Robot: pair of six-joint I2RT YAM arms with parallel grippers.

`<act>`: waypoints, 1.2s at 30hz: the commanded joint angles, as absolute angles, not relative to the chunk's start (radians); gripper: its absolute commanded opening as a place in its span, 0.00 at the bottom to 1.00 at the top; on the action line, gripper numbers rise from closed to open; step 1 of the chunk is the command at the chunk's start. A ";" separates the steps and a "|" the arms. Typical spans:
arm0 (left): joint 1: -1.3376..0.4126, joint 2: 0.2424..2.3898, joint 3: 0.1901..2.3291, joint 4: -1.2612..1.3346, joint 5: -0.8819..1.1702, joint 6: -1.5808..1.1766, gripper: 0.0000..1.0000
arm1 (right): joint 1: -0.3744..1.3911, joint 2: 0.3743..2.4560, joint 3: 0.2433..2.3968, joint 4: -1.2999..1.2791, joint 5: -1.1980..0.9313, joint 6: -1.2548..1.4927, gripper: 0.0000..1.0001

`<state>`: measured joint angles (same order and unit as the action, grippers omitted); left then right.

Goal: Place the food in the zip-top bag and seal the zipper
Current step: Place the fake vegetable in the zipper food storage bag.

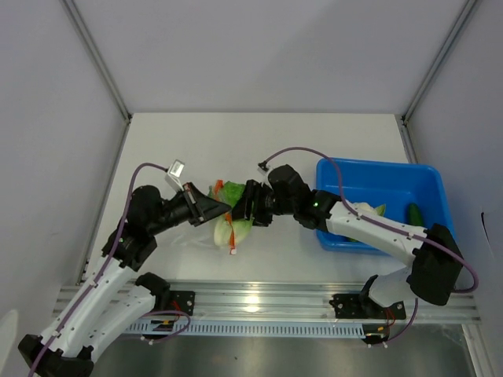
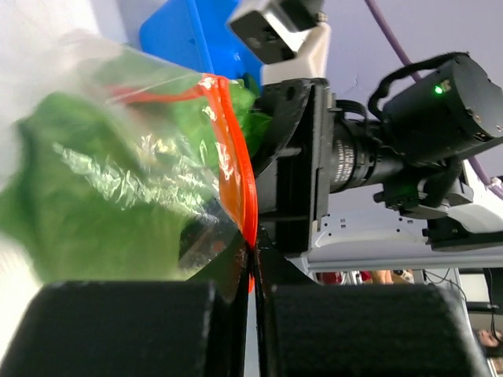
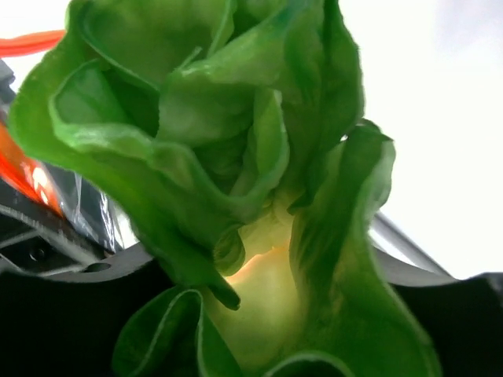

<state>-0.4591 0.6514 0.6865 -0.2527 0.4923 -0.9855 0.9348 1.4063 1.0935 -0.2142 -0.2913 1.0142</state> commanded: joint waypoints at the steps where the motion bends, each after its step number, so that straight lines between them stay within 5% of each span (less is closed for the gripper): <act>1: -0.469 0.656 0.672 -0.195 0.558 -0.979 0.01 | 0.949 1.450 1.118 -0.058 -0.425 1.091 0.56; 10: -0.471 0.675 0.679 -0.215 0.563 -0.927 0.01 | 1.028 1.482 1.158 -0.229 -0.440 0.882 0.50; 22: -0.469 0.681 0.716 -0.324 0.594 -0.756 0.00 | 0.942 1.221 0.986 -0.236 -0.492 0.753 0.48; 30: -0.489 0.801 0.574 0.154 0.784 -0.949 0.01 | 0.870 1.170 1.061 -0.446 -0.469 0.652 0.48; 36: -0.506 0.822 0.598 0.042 0.709 -0.905 0.01 | 0.880 1.170 1.095 -0.532 -0.468 0.606 0.47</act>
